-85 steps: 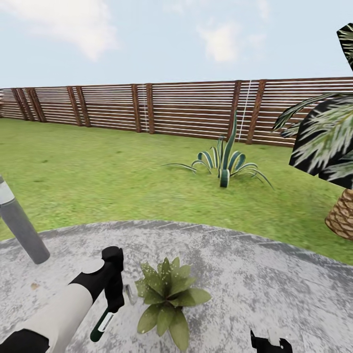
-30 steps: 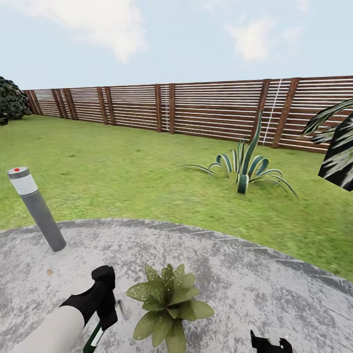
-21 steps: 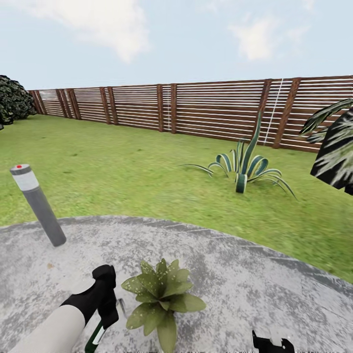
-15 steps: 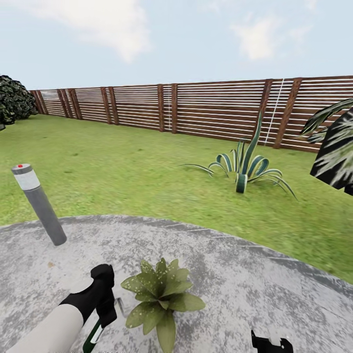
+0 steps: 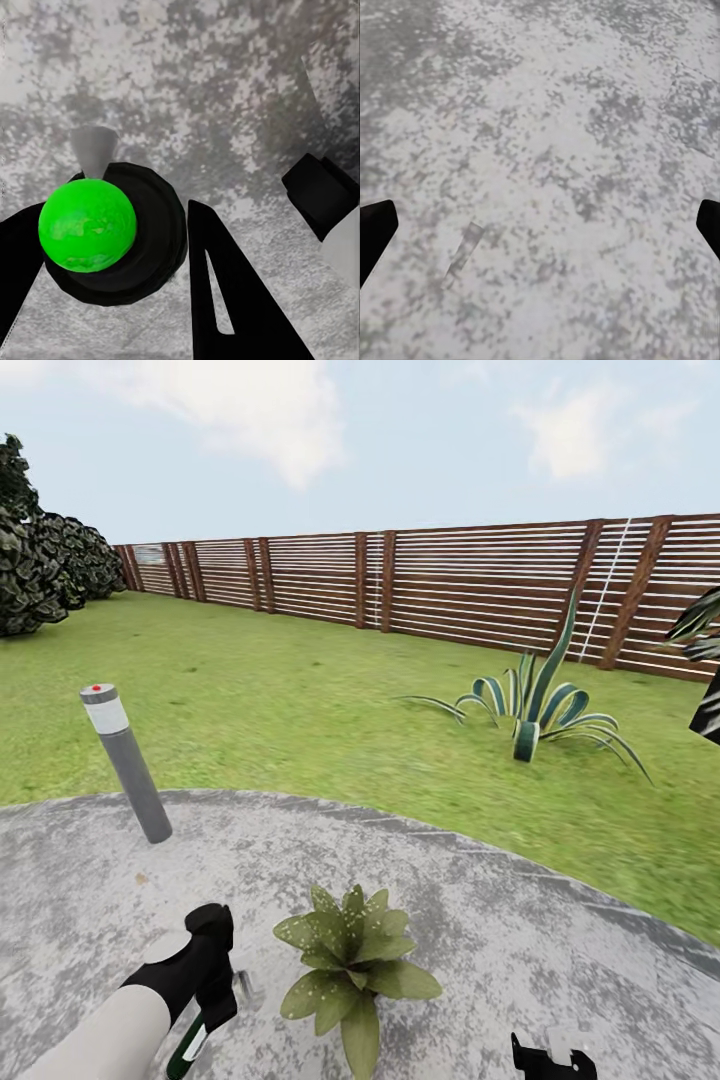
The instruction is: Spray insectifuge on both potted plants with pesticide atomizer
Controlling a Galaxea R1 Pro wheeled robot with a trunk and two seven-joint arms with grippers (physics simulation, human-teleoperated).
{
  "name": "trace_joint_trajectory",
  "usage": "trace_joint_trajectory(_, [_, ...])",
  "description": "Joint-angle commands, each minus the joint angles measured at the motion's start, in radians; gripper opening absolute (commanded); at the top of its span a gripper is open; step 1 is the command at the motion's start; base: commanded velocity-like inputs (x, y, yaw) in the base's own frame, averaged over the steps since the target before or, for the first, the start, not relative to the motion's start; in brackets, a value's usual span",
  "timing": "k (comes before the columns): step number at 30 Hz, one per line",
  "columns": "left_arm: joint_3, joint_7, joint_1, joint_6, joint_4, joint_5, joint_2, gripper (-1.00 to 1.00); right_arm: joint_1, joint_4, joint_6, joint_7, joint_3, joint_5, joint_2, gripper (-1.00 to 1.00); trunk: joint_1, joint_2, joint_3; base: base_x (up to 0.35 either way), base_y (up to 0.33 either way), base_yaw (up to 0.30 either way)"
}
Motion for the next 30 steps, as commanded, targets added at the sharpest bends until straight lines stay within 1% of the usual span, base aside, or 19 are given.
trace_joint_trajectory(1, [-0.004,0.0,0.0,0.009,-0.005,-0.001,-0.002,-1.0,-0.001,0.001,-0.003,0.001,0.005,-0.009,0.001,1.0,0.0,0.0,-0.001,0.0,0.0,0.01])
trace_joint_trajectory(5, [-0.003,0.05,0.001,0.006,0.001,0.004,-0.008,-1.0,-0.001,0.001,-0.003,0.001,0.005,-0.009,0.002,1.0,0.0,0.0,-0.001,0.0,0.0,0.002])
trace_joint_trajectory(7, [-0.003,0.06,0.002,0.003,0.01,0.023,-0.003,-1.0,-0.001,0.001,-0.003,0.001,0.005,-0.009,0.002,1.0,0.0,0.0,-0.001,0.0,0.0,0.0])
trace_joint_trajectory(9, [0.001,0.077,0.003,0.002,0.013,0.057,0.002,-1.0,-0.001,0.001,-0.003,0.002,0.005,-0.009,0.002,1.0,0.0,0.0,-0.001,0.0,0.0,0.0])
trace_joint_trajectory(10, [0.005,0.105,0.003,0.0,0.014,0.085,0.004,-1.0,-0.001,0.001,-0.003,0.001,0.005,-0.009,0.002,1.0,0.0,0.0,-0.001,0.0,0.0,0.0])
trace_joint_trajectory(11, [0.007,0.146,0.004,0.0,0.015,0.112,0.005,-1.0,-0.001,0.001,-0.003,0.001,0.005,-0.009,0.002,1.0,0.0,0.0,-0.001,-0.016,0.0,0.0])
trace_joint_trajectory(13, [0.008,0.181,0.004,-0.002,0.023,0.128,0.006,-1.0,-0.001,0.001,-0.003,0.001,0.005,-0.009,0.002,1.0,0.0,0.0,-0.001,-0.09,-0.052,0.0])
trace_joint_trajectory(16, [0.008,0.191,0.005,-0.006,0.039,0.134,0.005,-1.0,-0.001,0.001,-0.003,0.001,0.005,-0.009,0.002,1.0,0.0,0.0,-0.001,-0.094,-0.068,0.0])
trace_joint_trajectory(20, [0.008,0.185,0.005,-0.106,0.042,0.138,0.002,-1.0,-0.001,0.001,-0.003,0.001,0.005,-0.009,0.002,1.0,0.0,0.0,-0.001,-0.008,-0.006,0.116])
trace_joint_trajectory(21, [0.008,0.184,0.005,-0.118,0.042,0.139,0.002,-1.0,-0.001,0.001,-0.003,0.001,0.005,-0.009,0.002,1.0,0.0,0.0,-0.001,-0.001,-0.001,0.24])
trace_joint_trajectory(25, [0.009,0.19,0.005,-0.13,0.059,0.137,0.006,-1.0,-0.001,0.001,-0.003,0.001,0.005,-0.009,0.002,1.0,0.0,0.0,-0.001,0.0,0.0,0.246])
trace_joint_trajectory(27, [0.01,0.194,0.005,-0.13,0.083,0.135,0.008,-1.0,-0.001,0.001,-0.003,0.001,0.005,-0.009,-0.001,1.0,0.0,0.0,-0.001,0.0,0.0,0.057])
trace_joint_trajectory(30, [0.011,0.195,0.005,-0.13,0.087,0.134,0.012,-1.0,-0.001,0.002,-0.003,0.001,0.005,-0.009,-0.005,1.0,0.0,0.0,-0.001,0.0,0.0,0.01])
